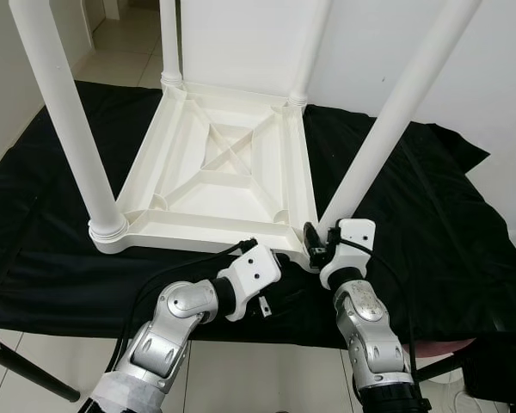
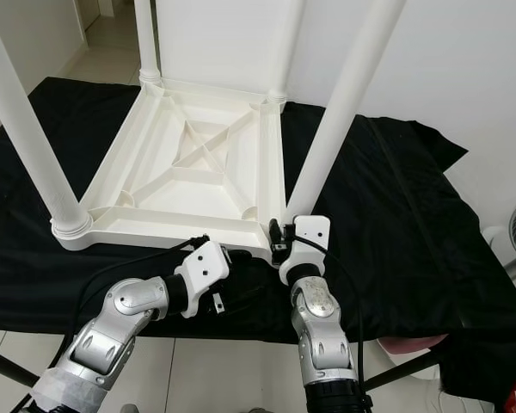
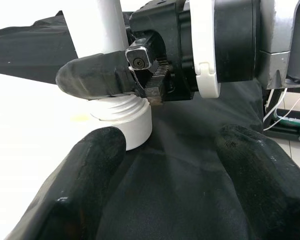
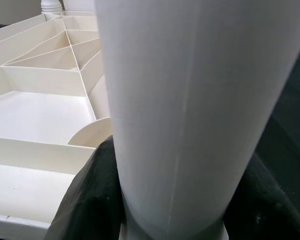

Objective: Building children table

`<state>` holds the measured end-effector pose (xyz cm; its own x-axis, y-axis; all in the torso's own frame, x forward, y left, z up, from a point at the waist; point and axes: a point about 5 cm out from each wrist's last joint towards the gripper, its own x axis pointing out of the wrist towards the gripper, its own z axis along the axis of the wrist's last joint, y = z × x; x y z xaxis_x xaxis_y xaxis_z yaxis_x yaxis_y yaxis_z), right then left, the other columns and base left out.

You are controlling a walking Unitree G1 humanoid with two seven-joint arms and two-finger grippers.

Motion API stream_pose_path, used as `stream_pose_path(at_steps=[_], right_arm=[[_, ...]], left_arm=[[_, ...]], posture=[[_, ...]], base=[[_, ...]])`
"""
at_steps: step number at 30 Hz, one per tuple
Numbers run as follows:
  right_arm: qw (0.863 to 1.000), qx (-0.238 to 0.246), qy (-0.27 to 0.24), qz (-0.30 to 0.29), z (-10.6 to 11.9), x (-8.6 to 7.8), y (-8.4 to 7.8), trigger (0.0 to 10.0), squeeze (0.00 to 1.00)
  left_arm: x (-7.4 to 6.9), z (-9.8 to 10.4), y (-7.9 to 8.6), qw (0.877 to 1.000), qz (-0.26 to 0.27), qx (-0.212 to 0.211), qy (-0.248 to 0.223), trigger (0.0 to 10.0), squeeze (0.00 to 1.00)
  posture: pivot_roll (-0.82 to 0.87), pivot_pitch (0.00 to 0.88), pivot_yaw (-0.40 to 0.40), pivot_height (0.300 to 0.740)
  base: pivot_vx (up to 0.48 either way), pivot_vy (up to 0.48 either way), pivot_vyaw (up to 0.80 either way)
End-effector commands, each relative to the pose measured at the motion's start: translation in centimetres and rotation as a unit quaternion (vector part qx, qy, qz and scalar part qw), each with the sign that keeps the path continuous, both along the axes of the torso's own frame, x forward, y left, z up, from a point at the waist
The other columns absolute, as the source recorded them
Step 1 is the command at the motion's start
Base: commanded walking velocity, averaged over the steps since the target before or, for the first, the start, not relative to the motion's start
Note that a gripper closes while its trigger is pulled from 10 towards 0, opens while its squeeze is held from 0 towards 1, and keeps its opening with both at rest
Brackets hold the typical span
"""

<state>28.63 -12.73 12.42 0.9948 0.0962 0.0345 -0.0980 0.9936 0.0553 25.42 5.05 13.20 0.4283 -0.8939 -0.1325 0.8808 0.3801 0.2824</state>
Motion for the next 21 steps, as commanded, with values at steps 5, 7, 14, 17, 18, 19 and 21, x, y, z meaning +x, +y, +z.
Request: stream_pose_path(at_steps=[5, 7, 14, 17, 18, 19, 21], right_arm=[[1.0, -0.001, -0.013, 0.006, 1.1, -0.1, -0.5, 10.0, 1.0], [1.0, 0.0, -0.017, 0.016, 1.3, -0.1, -0.5, 10.0, 1.0], [0.994, -0.018, -0.026, 0.109, 1.5, 0.1, -1.6, 10.0, 1.0], [0.987, -0.038, -0.025, 0.155, 1.5, 0.3, -2.6, 10.0, 1.0], [0.985, -0.041, -0.022, 0.164, 1.4, 0.5, -2.8, 10.0, 1.0], [0.979, -0.059, -0.023, 0.195, 1.4, 0.6, -3.3, 10.0, 1.0], [0.968, -0.079, -0.02, 0.239, 1.4, 0.8, -4.0, 10.0, 0.0]], left_arm=[[0.5, -0.1, 0.0, 1.0, 0.031, -0.002, -0.003, 10.0, 0.0], [0.5, -0.1, 0.1, 1.0, 0.031, -0.002, -0.003, 10.0, 0.0], [0.4, -0.1, 0.2, 1.0, 0.031, 0.0, -0.003, 10.0, 0.0], [0.4, -0.1, 0.4, 0.999, 0.032, 0.002, -0.003, 10.0, 0.0], [0.5, -0.1, 0.4, 0.999, 0.032, 0.002, -0.003, 10.0, 0.0], [0.4, 0.0, 0.4, 1.0, 0.031, 0.002, -0.003, 10.0, 0.0], [0.4, 0.0, 0.4, 1.0, 0.029, 0.002, -0.003, 10.0, 0.0]], posture=[[-0.04, 0.013, -0.111, 0.74], [-0.04, 0.014, -0.11, 0.74], [-0.02, 0.011, -0.104, 0.74], [-0.02, 0.011, -0.102, 0.74], [-0.02, 0.009, -0.098, 0.74], [-0.02, 0.008, -0.094, 0.74], [-0.02, 0.006, -0.089, 0.74]], base=[[0.0, 0.0, 0.0], [0.0, 0.0, 0.0], [0.0, 0.0, 0.0], [0.0, 0.0, 0.0], [0.0, 0.0, 0.0], [0.0, 0.0, 0.0], [0.0, 0.0, 0.0]])
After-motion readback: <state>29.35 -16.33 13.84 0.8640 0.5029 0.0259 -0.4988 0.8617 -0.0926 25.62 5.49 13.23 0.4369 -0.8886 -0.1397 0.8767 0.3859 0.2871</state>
